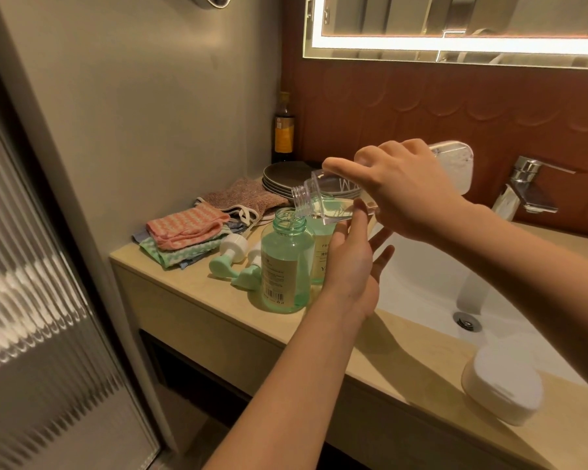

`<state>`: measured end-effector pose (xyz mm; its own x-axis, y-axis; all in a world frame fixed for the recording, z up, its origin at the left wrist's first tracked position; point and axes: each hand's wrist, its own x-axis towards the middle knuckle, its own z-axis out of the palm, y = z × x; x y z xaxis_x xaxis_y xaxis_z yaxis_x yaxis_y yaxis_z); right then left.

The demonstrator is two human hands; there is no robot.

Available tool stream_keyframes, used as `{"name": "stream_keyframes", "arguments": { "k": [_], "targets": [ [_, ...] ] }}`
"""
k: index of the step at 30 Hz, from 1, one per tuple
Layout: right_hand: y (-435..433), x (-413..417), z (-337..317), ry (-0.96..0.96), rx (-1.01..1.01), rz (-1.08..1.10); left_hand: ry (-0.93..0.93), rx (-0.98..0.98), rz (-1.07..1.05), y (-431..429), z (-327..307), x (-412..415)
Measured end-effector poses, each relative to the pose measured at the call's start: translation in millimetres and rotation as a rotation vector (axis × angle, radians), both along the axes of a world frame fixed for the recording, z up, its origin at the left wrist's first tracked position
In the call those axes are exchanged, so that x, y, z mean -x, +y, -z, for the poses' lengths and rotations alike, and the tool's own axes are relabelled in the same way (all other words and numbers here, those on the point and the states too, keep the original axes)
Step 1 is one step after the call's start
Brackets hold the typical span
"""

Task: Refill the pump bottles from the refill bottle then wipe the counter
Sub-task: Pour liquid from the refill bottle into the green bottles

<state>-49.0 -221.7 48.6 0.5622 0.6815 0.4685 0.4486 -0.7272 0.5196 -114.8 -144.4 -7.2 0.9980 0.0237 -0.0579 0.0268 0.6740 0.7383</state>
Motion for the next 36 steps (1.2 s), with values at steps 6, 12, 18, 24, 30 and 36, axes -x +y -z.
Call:
{"name": "stream_keyframes", "arguments": {
  "k": [6, 12, 18, 24, 30, 36],
  "targets": [
    [0.8, 0.2, -1.5, -0.003, 0.003, -0.006, -0.005, 0.005, 0.005, 0.4, 0.2, -1.3],
    [1.0, 0.8, -2.5, 0.001, 0.008, -0.006, -0.008, 0.007, 0.007, 0.2, 0.4, -1.8],
    [1.8, 1.4, -4.2, 0.002, 0.025, 0.002, -0.003, 0.004, 0.005, -0.5, 0.0, -1.2],
    [2.7, 1.6, -5.4, -0.002, 0.034, 0.002, 0.001, 0.004, 0.010, 0.7, -1.8, -0.4],
    [3.3, 2.6, -6.7, 0.001, 0.042, 0.001, -0.004, 0.002, 0.012, 1.1, -2.0, 0.2],
    [4.5, 4.4, -9.5, -0.003, 0.050, -0.001, -0.014, -0.005, 0.017, 1.5, -1.9, 0.2]
  ]
}}
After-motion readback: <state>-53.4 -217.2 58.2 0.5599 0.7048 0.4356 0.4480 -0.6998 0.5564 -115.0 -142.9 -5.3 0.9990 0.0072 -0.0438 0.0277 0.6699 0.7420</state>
